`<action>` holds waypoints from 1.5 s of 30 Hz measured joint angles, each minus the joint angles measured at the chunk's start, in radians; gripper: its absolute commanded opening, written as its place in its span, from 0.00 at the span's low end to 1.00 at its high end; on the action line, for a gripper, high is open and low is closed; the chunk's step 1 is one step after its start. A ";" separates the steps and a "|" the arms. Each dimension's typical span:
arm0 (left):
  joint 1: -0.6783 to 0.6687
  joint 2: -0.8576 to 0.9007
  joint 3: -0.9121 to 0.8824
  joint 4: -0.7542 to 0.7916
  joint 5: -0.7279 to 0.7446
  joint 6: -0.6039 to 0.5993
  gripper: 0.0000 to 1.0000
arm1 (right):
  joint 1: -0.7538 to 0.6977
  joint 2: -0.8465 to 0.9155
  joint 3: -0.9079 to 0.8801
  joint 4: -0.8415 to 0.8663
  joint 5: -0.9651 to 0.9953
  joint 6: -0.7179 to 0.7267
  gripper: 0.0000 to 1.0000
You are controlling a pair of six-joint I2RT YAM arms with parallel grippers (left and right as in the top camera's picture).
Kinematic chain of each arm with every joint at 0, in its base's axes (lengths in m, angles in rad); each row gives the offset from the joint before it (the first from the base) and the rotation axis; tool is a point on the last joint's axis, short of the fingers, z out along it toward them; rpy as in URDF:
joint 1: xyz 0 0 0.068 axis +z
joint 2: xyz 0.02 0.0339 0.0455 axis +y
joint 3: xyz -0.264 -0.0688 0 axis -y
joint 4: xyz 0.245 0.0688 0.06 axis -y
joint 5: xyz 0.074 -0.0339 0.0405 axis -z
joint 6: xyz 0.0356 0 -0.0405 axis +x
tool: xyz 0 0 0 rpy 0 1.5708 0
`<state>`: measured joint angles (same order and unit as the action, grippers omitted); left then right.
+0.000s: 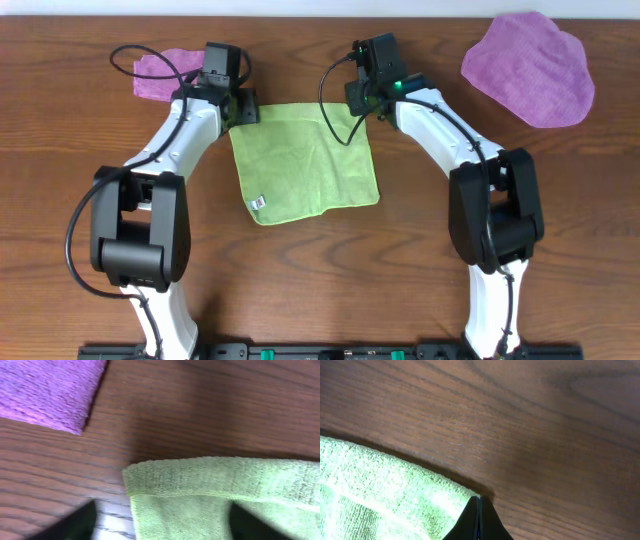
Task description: Fold the cloth
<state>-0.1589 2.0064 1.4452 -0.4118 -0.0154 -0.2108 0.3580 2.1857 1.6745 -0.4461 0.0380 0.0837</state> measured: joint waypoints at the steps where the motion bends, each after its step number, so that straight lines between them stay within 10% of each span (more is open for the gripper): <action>1: 0.000 0.000 0.000 0.000 -0.009 0.002 0.95 | 0.000 0.000 0.000 -0.005 0.000 -0.002 0.01; 18: -0.005 -0.137 0.004 -0.293 0.090 -0.055 1.00 | 0.031 -0.152 0.000 -0.207 -0.004 -0.039 0.01; 27: -0.130 -0.267 0.006 -0.447 0.159 -0.063 0.84 | 0.031 -0.378 -0.016 -0.371 0.016 -0.011 0.02; 45: -0.218 -0.612 -0.409 -0.350 0.158 -0.137 0.88 | 0.070 -0.890 -0.579 -0.266 0.064 0.063 0.02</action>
<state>-0.3771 1.3941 1.0359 -0.7616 0.1429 -0.3481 0.4282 1.2953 1.0954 -0.7116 0.1020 0.1463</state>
